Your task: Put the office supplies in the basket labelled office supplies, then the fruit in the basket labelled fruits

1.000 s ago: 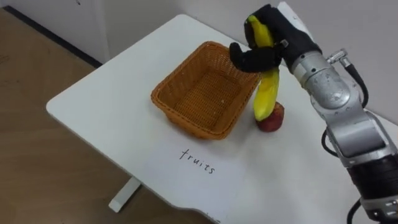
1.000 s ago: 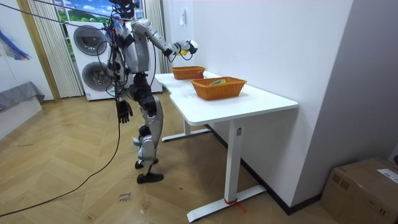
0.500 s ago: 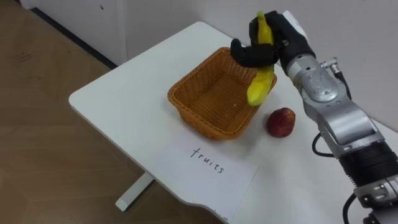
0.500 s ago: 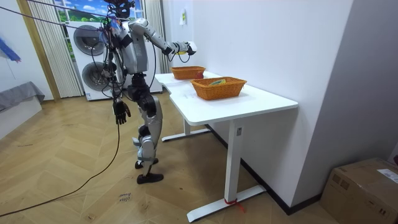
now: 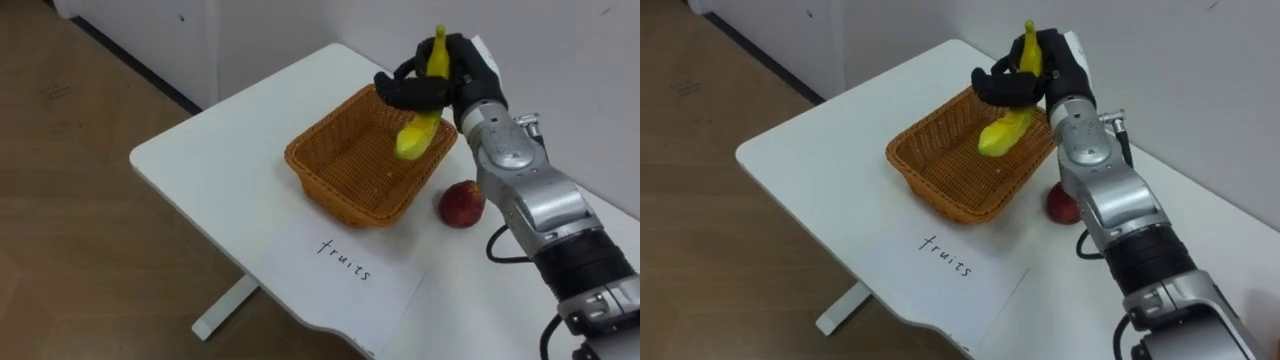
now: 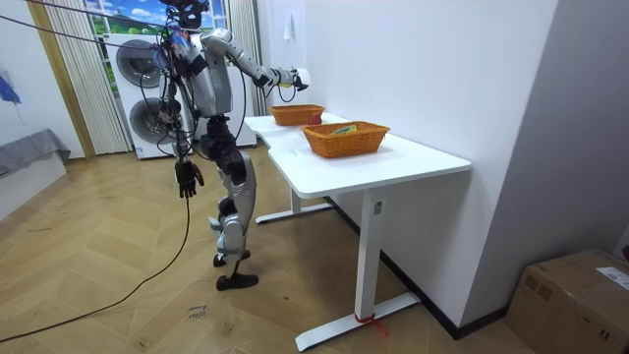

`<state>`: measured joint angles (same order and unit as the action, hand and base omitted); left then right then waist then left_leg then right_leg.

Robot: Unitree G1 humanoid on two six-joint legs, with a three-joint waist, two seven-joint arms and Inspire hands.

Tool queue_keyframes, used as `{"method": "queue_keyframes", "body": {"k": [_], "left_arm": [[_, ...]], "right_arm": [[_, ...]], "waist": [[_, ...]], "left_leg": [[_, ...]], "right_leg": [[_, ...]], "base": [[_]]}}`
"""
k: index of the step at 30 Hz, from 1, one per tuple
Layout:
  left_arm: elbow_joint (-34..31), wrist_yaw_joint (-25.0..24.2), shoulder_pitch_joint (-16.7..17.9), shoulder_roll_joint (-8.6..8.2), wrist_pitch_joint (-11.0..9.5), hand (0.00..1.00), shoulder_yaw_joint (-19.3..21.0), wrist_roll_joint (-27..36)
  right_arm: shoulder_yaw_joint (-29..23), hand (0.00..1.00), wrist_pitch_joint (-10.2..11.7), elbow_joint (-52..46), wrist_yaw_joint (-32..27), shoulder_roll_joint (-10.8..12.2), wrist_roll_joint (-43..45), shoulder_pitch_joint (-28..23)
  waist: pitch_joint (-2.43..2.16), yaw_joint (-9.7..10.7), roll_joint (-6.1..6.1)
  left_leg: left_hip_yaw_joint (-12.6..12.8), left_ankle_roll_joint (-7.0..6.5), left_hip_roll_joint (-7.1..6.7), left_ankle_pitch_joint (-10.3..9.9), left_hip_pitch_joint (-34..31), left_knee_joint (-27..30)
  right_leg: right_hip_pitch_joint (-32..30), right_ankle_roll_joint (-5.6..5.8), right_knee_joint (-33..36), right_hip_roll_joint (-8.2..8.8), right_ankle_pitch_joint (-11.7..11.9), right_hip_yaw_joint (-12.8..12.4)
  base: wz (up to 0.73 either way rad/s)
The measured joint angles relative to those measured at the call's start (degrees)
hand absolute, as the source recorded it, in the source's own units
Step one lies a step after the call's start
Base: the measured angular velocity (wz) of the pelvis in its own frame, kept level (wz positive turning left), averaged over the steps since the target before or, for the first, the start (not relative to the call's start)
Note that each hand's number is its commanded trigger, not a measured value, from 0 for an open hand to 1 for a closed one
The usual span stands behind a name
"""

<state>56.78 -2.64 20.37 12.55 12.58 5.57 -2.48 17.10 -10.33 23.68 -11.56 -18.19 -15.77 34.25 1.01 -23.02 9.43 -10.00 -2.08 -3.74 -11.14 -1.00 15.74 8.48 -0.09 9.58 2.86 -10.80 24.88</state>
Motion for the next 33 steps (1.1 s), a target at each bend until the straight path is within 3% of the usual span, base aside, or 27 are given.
{"method": "queue_keyframes", "body": {"k": [7, 25, 27, 28, 33], "left_arm": [[-1.13, 0.38, 0.28, 0.09, 0.01, 0.0, 0.02, -0.69], [-1.62, 0.97, 0.49, 0.52, 0.04, 0.0, 0.17, -0.96], [-1.62, 0.97, 0.49, 0.49, 0.04, 0.0, 0.38, -0.96], [-1.62, 1.0, 0.49, 0.49, 0.04, 0.0, 0.42, -0.99], [-1.62, 1.27, 0.49, 0.5, 0.13, 0.0, 0.41, -0.98]], "right_arm": [[0.0, 0.0, 0.48, 4.15, -0.24, -0.01, 0.12, 0.22], [0.0, 0.0, 0.51, 4.83, -0.35, -0.02, 0.05, 0.55], [-0.01, 0.58, 0.51, 4.99, -0.34, -0.02, 0.04, 0.59], [0.0, 1.0, 0.51, 5.28, -0.34, -0.03, -0.24, 0.65], [0.01, 1.0, 0.51, 5.28, -0.31, -0.02, -2.01, 0.65]], "waist": [[-0.02, -0.94, 0.0], [-0.08, -0.67, 0.0], [-0.08, -0.68, 0.01], [-0.09, -0.73, 0.0], [-0.11, -0.76, -0.1]], "left_leg": [[-0.06, -0.1, -0.04, 0.13, 0.03, 0.0], [-0.25, -0.08, -0.08, 0.15, 0.35, 0.02], [-0.25, -0.08, -0.08, 0.15, 0.36, 0.03], [-0.24, -0.08, -0.07, 0.15, 0.38, 0.04], [-0.25, -0.08, -0.07, 0.15, 0.37, 0.03]], "right_leg": [[0.11, 0.01, 0.0, 0.08, 0.0, 0.36], [0.54, 0.01, 0.0, 0.07, 0.0, 0.43], [0.57, 0.01, 0.01, 0.07, 0.0, 0.43], [0.59, 0.01, 0.02, 0.07, 0.0, 0.45], [0.59, 0.01, 0.01, 0.06, -0.01, 0.48]], "base": [[0.0], [0.0], [0.0], [0.0], [0.0]]}}
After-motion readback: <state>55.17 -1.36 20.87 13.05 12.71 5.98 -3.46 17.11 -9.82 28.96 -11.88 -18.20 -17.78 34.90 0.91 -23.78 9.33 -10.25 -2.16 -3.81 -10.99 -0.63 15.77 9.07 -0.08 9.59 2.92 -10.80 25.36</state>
